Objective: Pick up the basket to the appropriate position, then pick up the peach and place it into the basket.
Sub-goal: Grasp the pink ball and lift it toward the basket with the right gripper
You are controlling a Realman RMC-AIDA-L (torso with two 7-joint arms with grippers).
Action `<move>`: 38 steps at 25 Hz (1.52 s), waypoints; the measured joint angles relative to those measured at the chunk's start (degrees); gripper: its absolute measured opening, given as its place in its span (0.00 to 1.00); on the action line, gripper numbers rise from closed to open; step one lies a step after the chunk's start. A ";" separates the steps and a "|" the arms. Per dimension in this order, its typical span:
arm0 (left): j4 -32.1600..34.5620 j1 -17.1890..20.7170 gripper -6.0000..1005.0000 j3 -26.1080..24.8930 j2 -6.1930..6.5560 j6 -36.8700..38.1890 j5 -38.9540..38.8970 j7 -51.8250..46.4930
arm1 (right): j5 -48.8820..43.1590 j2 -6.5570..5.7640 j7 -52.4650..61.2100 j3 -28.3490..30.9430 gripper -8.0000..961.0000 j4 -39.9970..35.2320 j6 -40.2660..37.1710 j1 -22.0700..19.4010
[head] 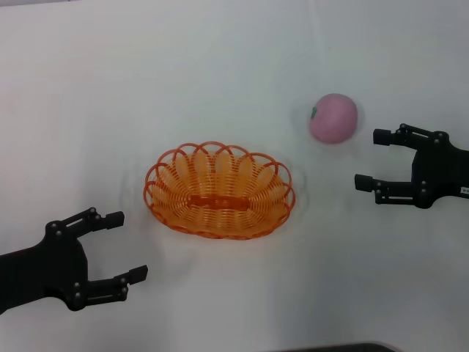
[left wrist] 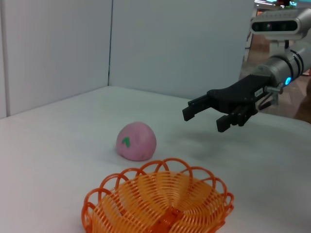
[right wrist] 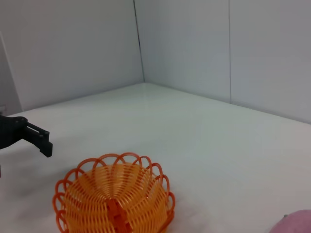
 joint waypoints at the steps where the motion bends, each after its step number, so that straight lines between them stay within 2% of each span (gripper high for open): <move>1: 0.00 0.09 0.88 -0.17 0.00 0.20 -0.07 0.00 | 0.13 -0.03 0.11 0.02 0.96 0.11 0.08 0.00; 7: -0.16 0.31 0.88 -1.84 0.03 1.40 -0.73 0.03 | 0.98 -0.54 9.80 0.20 0.96 -0.64 -0.64 0.53; 9: -0.26 0.35 0.88 -1.89 0.03 1.49 -0.81 0.02 | 1.09 -0.75 20.20 0.02 0.96 -3.77 -1.57 1.21; 11: -0.30 0.38 0.88 -1.91 0.01 1.56 -0.90 -0.12 | 1.03 -0.85 24.30 -0.27 0.96 -5.17 -1.89 1.48; 16: -0.33 0.39 0.88 -1.93 -0.03 1.69 -0.99 -0.34 | 0.07 -2.42 43.78 -3.60 0.96 -9.61 -4.40 3.63; 19: -0.35 0.38 0.88 -1.93 -0.05 1.86 -1.02 -0.34 | -0.02 -2.76 52.21 -3.86 0.96 -13.20 -5.46 4.90; 24: -0.37 0.36 0.88 -1.94 -0.05 2.09 -1.05 -0.31 | -4.82 -2.78 64.13 -6.12 0.96 -20.65 -4.07 7.74; 30: -0.37 0.35 0.88 -1.90 -0.05 2.13 -1.02 -0.13 | -14.20 -2.41 71.87 -7.94 0.96 -22.63 -2.26 13.36; 33: -0.37 0.35 0.88 -1.78 -0.04 2.09 -1.00 -0.11 | -16.39 -2.11 74.08 -11.65 0.96 -23.16 0.20 14.60; 34: -0.37 0.33 0.88 -1.75 -0.04 2.05 -0.91 -0.09 | -17.08 -1.85 74.91 -14.49 0.96 -23.37 1.80 15.17; 38: -0.37 0.28 0.88 -1.68 -0.04 1.97 -0.84 -0.05 | -17.38 -1.57 75.10 -18.08 0.96 -23.70 3.87 15.93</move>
